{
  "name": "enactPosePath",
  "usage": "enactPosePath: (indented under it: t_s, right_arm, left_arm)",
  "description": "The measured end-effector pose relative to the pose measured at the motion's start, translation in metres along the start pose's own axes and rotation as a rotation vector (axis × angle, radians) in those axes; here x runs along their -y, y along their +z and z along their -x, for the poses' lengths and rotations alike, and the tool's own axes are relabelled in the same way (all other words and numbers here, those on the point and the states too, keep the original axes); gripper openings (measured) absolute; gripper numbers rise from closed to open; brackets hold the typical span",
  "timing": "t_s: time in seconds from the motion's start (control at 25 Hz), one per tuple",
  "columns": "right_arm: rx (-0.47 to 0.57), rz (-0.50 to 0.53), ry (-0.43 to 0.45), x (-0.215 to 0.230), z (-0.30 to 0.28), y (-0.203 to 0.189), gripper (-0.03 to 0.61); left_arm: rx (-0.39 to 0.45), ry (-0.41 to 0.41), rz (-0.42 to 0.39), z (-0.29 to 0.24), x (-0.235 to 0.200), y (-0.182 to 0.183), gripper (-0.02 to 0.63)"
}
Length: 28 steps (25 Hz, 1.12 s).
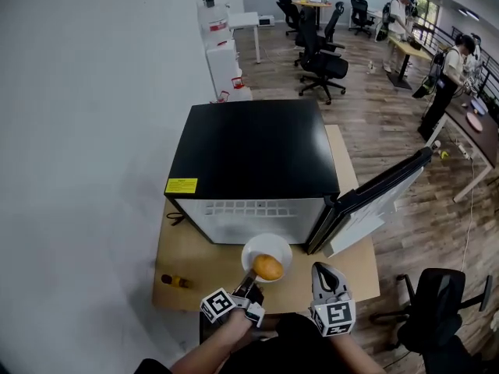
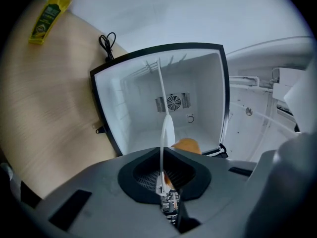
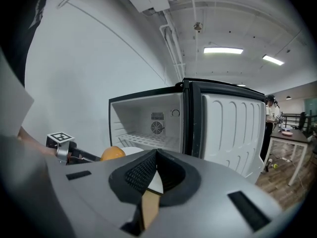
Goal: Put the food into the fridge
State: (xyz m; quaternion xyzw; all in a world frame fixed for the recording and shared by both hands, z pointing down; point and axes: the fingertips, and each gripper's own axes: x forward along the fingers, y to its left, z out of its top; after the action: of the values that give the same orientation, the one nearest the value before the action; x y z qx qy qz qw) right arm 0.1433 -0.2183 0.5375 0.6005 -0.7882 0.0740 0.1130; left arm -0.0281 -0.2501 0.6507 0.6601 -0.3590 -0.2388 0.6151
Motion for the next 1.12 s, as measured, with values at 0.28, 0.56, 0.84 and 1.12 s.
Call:
enactPosePath:
  t_s: [0.28, 0.56, 0.84, 1.12]
  right_arm:
    - [-0.012, 0.021, 0.018, 0.016, -0.036, 0.001, 0.060]
    - [-0.038, -0.005, 0.048, 0.020, -0.060, -0.005, 0.060]
    - [-0.064, 0.014, 0.115, 0.012, -0.083, -0.008, 0.060]
    - [-0.089, -0.001, 0.135, 0.009, -0.093, -0.009, 0.060]
  left_arm:
    - [0.031, -0.012, 0.038, -0.042, -0.026, 0.008, 0.020]
    - [0.075, 0.031, 0.039, -0.070, -0.055, 0.019, 0.020]
    - [0.109, -0.007, 0.064, -0.104, -0.089, 0.028, 0.020]
    - [0.110, 0.016, 0.066, -0.127, -0.113, 0.042, 0.020]
